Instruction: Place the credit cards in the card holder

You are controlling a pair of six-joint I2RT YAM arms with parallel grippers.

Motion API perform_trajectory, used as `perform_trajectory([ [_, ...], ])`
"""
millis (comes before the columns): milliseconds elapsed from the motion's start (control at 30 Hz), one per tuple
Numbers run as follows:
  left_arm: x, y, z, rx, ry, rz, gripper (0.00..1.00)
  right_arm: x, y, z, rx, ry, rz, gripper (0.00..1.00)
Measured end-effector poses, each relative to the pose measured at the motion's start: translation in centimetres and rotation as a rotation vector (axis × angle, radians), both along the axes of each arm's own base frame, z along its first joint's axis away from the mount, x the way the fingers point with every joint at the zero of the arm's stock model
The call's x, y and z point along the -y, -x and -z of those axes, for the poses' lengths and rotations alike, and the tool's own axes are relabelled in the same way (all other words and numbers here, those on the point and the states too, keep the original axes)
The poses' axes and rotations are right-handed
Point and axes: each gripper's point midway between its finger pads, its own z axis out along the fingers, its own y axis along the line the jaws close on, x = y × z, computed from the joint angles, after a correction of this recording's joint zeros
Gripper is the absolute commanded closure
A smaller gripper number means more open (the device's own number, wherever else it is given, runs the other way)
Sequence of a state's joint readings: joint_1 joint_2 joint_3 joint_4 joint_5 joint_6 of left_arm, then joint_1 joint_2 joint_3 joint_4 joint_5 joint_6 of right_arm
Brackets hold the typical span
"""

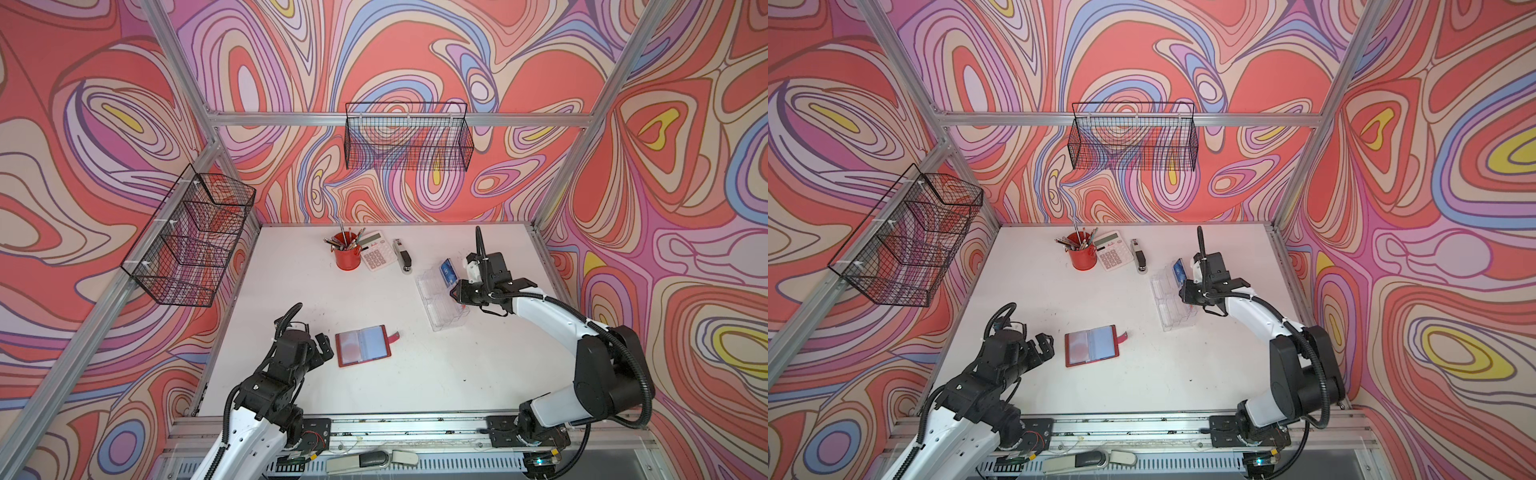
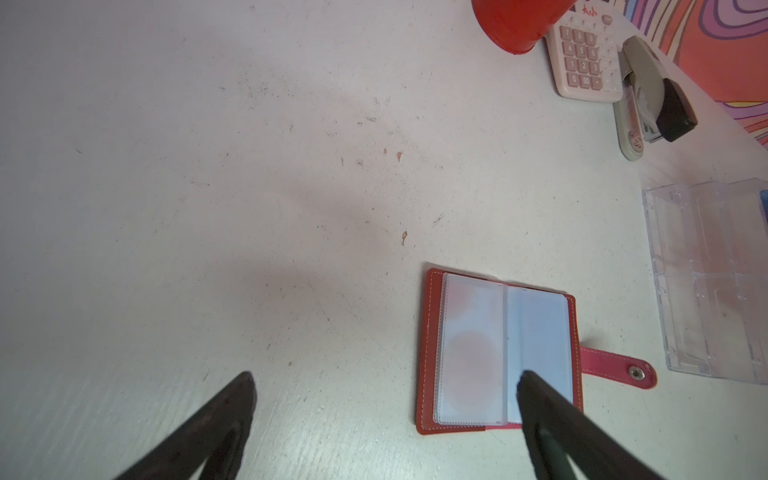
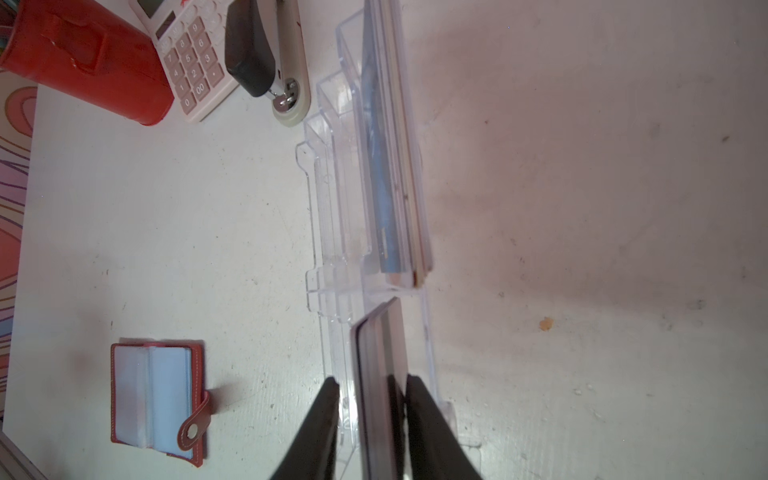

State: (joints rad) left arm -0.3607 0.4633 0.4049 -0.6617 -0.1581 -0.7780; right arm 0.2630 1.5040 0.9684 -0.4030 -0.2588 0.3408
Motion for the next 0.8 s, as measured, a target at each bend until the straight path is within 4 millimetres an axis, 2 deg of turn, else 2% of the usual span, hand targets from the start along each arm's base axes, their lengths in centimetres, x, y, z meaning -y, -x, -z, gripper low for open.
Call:
perform_trajectory([
  [433, 0.0, 0.0, 0.1, -0.004, -0.002, 0.000, 0.00, -0.1, 0.0, -0.4, 0.010, -0.006, -0.003, 0.69],
  [800, 0.0, 0.0, 0.1, -0.004, -0.002, 0.000, 0.00, -0.1, 0.0, -2.5, 0.068, -0.019, -0.005, 0.70],
])
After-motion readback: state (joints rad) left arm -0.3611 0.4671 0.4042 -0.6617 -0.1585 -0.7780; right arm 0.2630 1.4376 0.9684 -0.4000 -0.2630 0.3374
